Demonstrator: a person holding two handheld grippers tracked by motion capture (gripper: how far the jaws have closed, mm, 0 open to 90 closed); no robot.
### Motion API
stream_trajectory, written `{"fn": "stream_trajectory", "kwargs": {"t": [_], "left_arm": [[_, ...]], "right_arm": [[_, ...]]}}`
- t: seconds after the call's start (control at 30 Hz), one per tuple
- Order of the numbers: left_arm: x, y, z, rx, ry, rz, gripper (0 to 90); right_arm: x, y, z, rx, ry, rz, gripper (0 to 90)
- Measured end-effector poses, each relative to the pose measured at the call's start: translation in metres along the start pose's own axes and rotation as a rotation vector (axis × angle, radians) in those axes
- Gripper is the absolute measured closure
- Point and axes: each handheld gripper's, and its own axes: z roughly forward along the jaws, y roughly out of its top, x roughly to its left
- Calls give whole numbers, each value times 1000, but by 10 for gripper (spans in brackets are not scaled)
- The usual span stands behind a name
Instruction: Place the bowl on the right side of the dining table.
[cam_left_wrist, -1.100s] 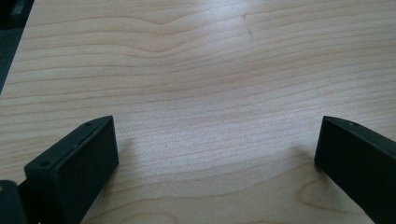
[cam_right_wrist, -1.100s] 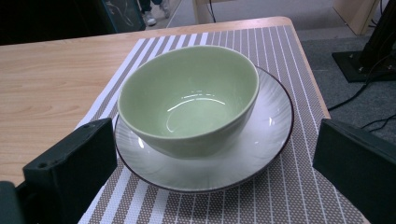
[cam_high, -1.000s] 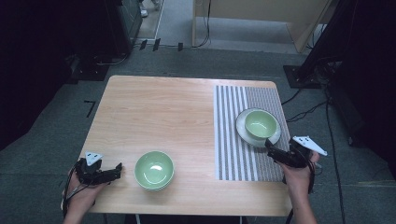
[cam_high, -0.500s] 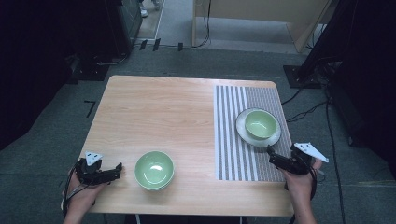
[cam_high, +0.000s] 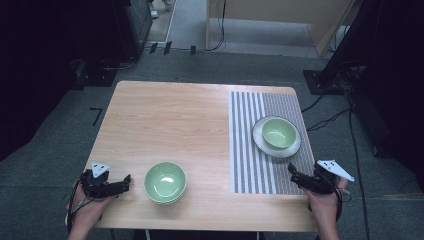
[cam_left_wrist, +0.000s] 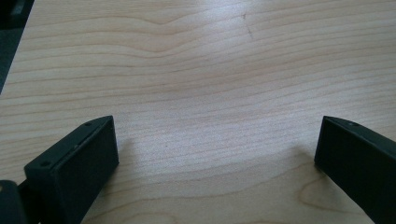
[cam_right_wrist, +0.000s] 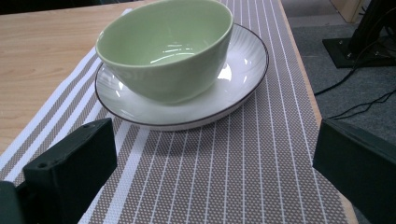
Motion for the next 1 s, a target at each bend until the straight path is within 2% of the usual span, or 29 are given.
{"fn": "stream_trajectory", "kwargs": {"t": [1.0], "left_arm": [[0,0,0,0,0,0,0]], "right_arm": [[-13,-31,-12,74,-17,-5,0]]}}
